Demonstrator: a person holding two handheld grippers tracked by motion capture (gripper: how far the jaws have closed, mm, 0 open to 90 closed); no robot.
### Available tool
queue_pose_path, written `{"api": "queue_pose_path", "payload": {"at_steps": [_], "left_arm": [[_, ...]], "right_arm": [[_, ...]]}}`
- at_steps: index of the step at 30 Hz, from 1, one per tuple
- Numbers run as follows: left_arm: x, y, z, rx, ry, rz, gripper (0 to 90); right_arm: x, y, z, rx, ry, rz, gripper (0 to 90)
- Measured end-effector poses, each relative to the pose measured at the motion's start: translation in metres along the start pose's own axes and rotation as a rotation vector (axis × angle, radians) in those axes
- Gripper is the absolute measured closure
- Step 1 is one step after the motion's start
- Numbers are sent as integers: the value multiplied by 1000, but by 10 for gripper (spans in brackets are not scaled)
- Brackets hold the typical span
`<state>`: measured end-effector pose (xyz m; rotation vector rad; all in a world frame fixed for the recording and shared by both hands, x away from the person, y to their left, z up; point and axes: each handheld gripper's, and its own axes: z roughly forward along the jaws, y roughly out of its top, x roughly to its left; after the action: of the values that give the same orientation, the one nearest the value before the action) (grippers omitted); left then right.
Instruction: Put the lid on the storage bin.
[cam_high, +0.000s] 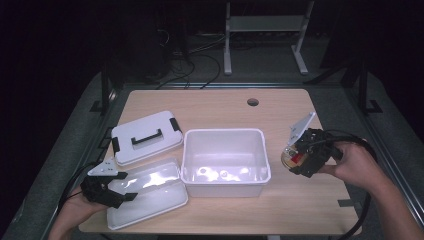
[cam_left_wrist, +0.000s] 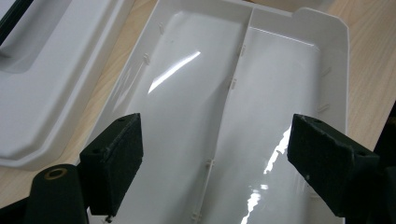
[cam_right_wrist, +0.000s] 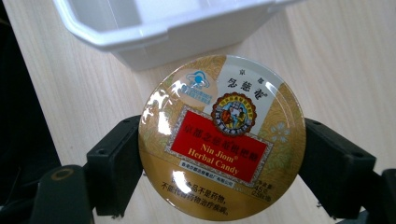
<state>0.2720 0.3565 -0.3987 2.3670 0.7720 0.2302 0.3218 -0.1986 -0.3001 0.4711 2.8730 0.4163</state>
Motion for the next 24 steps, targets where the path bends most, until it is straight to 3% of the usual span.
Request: {"api": "queue_pose_path", "payload": {"at_steps": [6, 24], "left_arm": [[2, -1, 0, 0, 1, -3, 175], [2, -1, -2, -6, -4, -3, 173]], "right_arm": [[0, 17, -12, -16, 19, -44, 201], [10, 68, -10, -28, 44, -157, 201]]}}
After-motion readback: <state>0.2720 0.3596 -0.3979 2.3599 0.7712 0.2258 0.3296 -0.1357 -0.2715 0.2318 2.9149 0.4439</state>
